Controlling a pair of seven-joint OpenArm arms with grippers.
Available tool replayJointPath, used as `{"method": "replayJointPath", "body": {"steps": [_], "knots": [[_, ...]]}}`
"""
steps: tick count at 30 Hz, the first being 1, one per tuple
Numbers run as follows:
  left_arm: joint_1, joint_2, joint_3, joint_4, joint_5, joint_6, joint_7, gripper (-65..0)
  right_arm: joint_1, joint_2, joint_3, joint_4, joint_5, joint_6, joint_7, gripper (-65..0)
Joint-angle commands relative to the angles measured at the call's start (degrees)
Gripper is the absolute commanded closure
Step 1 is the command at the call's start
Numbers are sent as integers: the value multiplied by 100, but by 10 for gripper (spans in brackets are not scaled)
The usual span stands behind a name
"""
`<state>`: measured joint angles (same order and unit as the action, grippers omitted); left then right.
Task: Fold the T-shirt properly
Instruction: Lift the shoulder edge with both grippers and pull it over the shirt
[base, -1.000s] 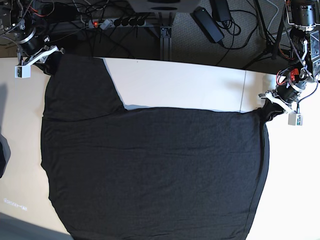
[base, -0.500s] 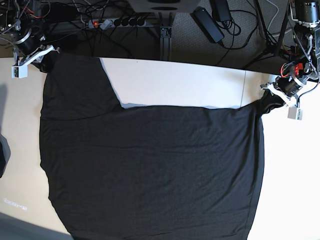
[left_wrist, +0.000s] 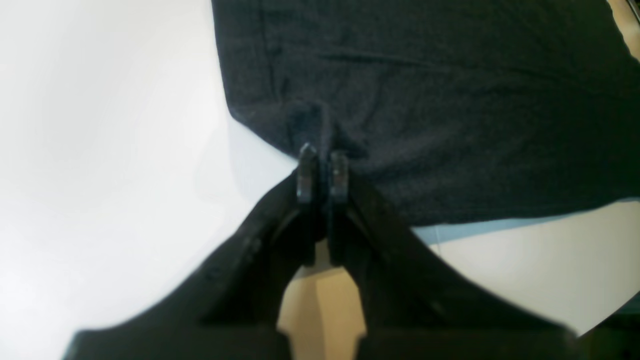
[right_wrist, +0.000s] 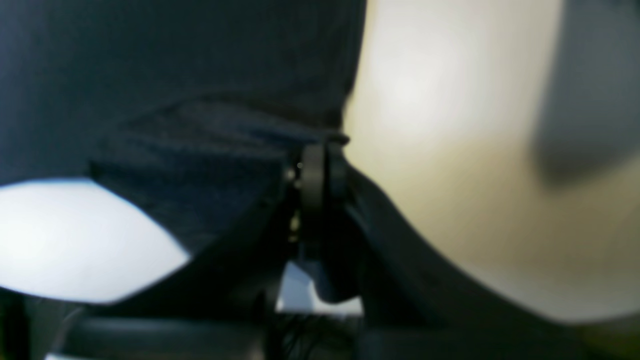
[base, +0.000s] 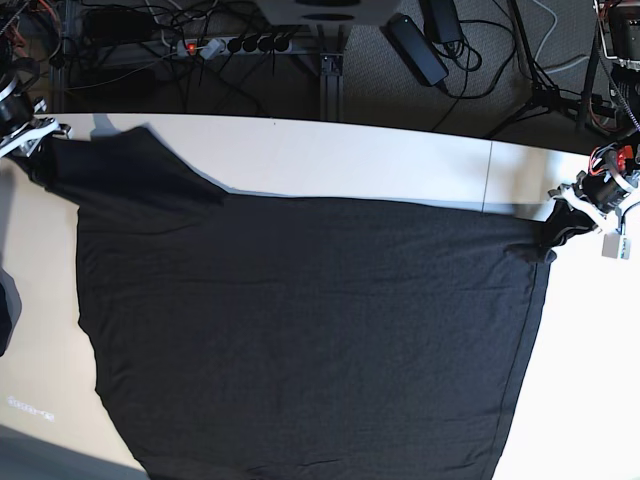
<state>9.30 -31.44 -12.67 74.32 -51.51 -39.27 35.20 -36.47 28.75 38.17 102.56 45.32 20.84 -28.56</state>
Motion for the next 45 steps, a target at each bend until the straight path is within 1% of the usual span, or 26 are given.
{"method": "replayJointPath", "body": {"steps": [1, 4, 8, 15, 18, 22, 26, 30, 36, 42, 45], "knots": [[-127, -129, -44, 72, -105, -73, -105, 0, -4, 109, 144, 179, 59, 404, 131, 0], [-282, -127, -44, 72, -103, -73, -107, 0, 127, 120, 243, 313, 59, 404, 133, 0], [-577, -127, -42, 72, -94, -73, -105, 0, 511, 146, 240, 308, 55, 411, 131, 0], [-1005, -125, -42, 68, 166, -73, -107, 0, 1147, 385, 94, 216, -192, 428, 142, 0], [-1108, -120, -42, 22, 350, -73, -116, 0, 1401, 514, -109, -48, -280, 428, 155, 0], [-1344, -114, 20, -481, 444, -73, -323, 0, 1731, 621, -420, -503, -286, 428, 157, 0], [-1698, -105, 310, -1058, 442, -73, -435, 0, 2179, 649, -772, -868, -291, 428, 177, 0], [-2090, -107, 621, -1220, 505, -73, -435, 0, 2765, 669, -1147, -1257, -385, 428, 177, 0], [-2459, -105, 645, -1246, 850, -73, -461, 0, 3628, 669, -1475, -1910, -533, 433, 175, 0], [-2684, -92, 645, -1773, 1180, -73, -1003, 0, 4546, 671, -1969, -2671, -682, 433, 177, 0], [-2876, -92, 645, -2122, 1196, -73, -1102, 0, 4929, 678, -2264, -2924, -774, 433, 177, 0]]}}
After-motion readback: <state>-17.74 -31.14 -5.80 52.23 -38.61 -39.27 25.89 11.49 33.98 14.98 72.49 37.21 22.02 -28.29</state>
